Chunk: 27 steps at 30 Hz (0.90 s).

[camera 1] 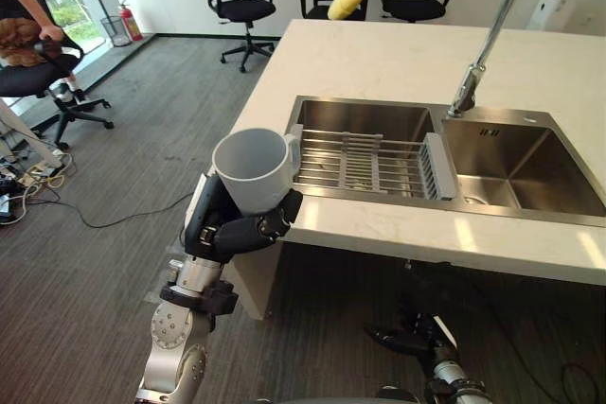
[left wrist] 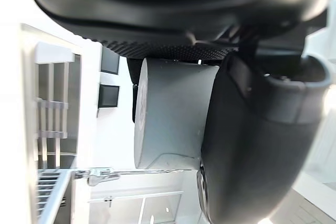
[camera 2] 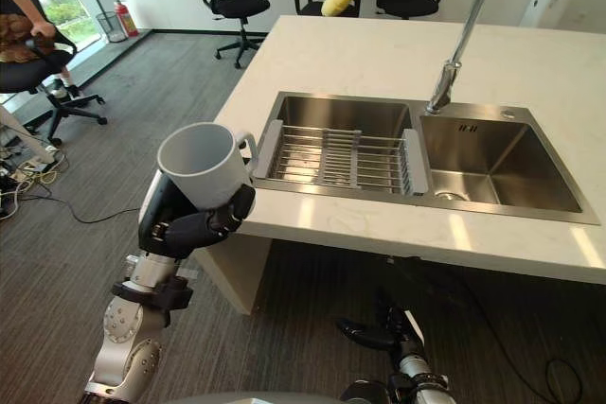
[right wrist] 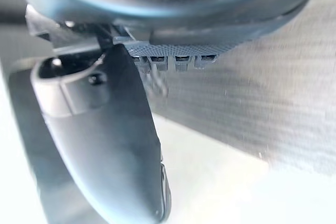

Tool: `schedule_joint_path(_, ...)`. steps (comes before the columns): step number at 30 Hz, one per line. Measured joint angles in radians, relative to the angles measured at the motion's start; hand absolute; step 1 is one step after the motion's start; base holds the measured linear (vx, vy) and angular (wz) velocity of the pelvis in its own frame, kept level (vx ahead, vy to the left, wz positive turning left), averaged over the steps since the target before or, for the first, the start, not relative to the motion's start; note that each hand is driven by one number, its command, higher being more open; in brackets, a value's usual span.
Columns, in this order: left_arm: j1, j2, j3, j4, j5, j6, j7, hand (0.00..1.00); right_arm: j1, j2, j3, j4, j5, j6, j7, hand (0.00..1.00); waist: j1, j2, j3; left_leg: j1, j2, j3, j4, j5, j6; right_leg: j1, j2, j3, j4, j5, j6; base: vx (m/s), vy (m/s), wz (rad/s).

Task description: Walk over to the sink, pick up the cup, carry it to the dishwasher, place the cup inside the dishwasher, then close the dishwasher door

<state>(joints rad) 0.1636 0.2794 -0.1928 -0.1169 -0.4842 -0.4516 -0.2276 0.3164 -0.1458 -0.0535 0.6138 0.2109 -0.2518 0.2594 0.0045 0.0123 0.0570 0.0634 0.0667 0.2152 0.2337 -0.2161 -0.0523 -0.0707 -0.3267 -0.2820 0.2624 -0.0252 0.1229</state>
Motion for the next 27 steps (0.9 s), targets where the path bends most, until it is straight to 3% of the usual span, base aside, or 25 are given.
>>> schedule_joint_path(4,0.002,-0.005,-0.032,0.001,0.005,0.0,0.027,0.0,0.03,-0.007,-0.002,0.007,0.0,-0.001,-0.028,1.0,-0.005,0.004,-0.009,-0.02,0.002,-0.044,-0.001,0.011,0.005,0.017,0.011,-0.027,-0.011,-0.016,0.023,-0.07,-0.051,0.37)
schedule_joint_path(9,0.025,-0.026,-0.032,-0.003,0.013,0.0,0.04,0.0,0.041,-0.021,-0.007,0.006,-0.001,-0.004,-0.027,1.0,0.001,0.026,-0.029,-0.04,0.016,-0.095,-0.02,0.044,-0.014,0.025,0.031,-0.057,-0.009,-0.046,0.04,0.05,-0.075,0.27)
schedule_joint_path(14,0.089,-0.059,-0.009,-0.032,0.005,0.027,0.038,0.0,0.04,-0.023,0.002,0.004,-0.008,-0.011,-0.009,1.0,0.014,0.026,-0.031,-0.091,0.016,-0.147,0.021,0.055,-0.021,0.079,0.032,-0.09,0.02,-0.089,0.022,0.09,-0.05,0.9)
schedule_joint_path(16,0.113,-0.067,-0.004,-0.057,-0.013,0.031,0.027,0.0,0.032,-0.024,0.0,0.002,-0.007,-0.017,-0.004,1.0,0.035,0.025,-0.03,-0.135,0.016,-0.08,0.034,0.082,-0.004,0.108,0.019,-0.149,0.017,-0.103,0.03,0.0,-0.011,1.42)
schedule_joint_path(17,0.117,-0.069,-0.005,-0.067,-0.026,0.034,0.012,0.0,0.024,-0.027,-0.001,0.001,-0.008,-0.017,-0.005,1.0,0.04,0.018,-0.025,-0.146,0.021,0.008,0.006,0.109,0.022,0.131,0.003,-0.201,0.006,-0.103,0.03,-0.05,0.039,1.41)
schedule_joint_path(18,0.118,-0.069,-0.005,-0.071,-0.032,0.034,-0.002,0.0,0.02,-0.023,0.0,-0.001,-0.007,-0.018,-0.005,1.0,0.038,0.009,-0.021,-0.144,0.027,0.075,-0.009,0.099,0.067,0.145,-0.007,-0.229,-0.002,-0.101,0.034,-0.04,0.046,1.39)
schedule_joint_path(20,0.116,-0.07,-0.01,-0.08,-0.049,0.033,-0.047,0.0,0.001,-0.037,0.0,-0.018,-0.006,-0.017,-0.014,1.0,0.047,0.017,-0.021,-0.154,0.117,0.298,0.052,0.096,0.078,0.181,-0.014,-0.315,-0.007,-0.099,0.039,0.01,0.042,1.46)
schedule_joint_path(22,0.117,-0.075,-0.031,-0.086,-0.048,0.026,-0.068,0.0,-0.02,-0.055,0.0,-0.028,-0.006,-0.016,-0.025,1.0,0.052,0.016,-0.02,-0.175,0.112,0.317,0.075,0.096,0.055,0.195,-0.03,-0.339,0.008,-0.102,0.039,-0.01,0.112,1.11)
schedule_joint_path(23,0.12,-0.074,-0.031,-0.086,-0.048,0.022,-0.073,0.0,-0.046,-0.055,0.002,-0.036,-0.007,-0.015,-0.029,1.0,0.066,0.002,-0.013,-0.189,0.088,0.312,0.081,0.08,0.051,0.191,-0.054,-0.328,0.02,-0.121,0.024,-0.06,0.154,0.42)
schedule_joint_path(26,0.123,-0.078,-0.031,-0.084,-0.045,0.02,-0.052,0.0,-0.094,-0.05,0.023,-0.044,-0.006,-0.009,-0.032,1.0,0.062,-0.021,0.005,-0.205,0.05,0.297,0.134,0.03,0.075,0.16,-0.127,-0.282,0.145,-0.137,-0.01,-0.04,0.199,0.44)
schedule_joint_path(27,0.122,-0.075,-0.031,-0.085,-0.042,0.017,-0.047,0.0,-0.099,-0.044,0.047,-0.044,-0.007,-0.003,-0.027,1.0,0.062,-0.036,0.014,-0.196,0.031,0.28,0.166,0.002,0.088,0.116,-0.181,-0.219,0.293,-0.118,-0.022,0.01,0.202,0.46)
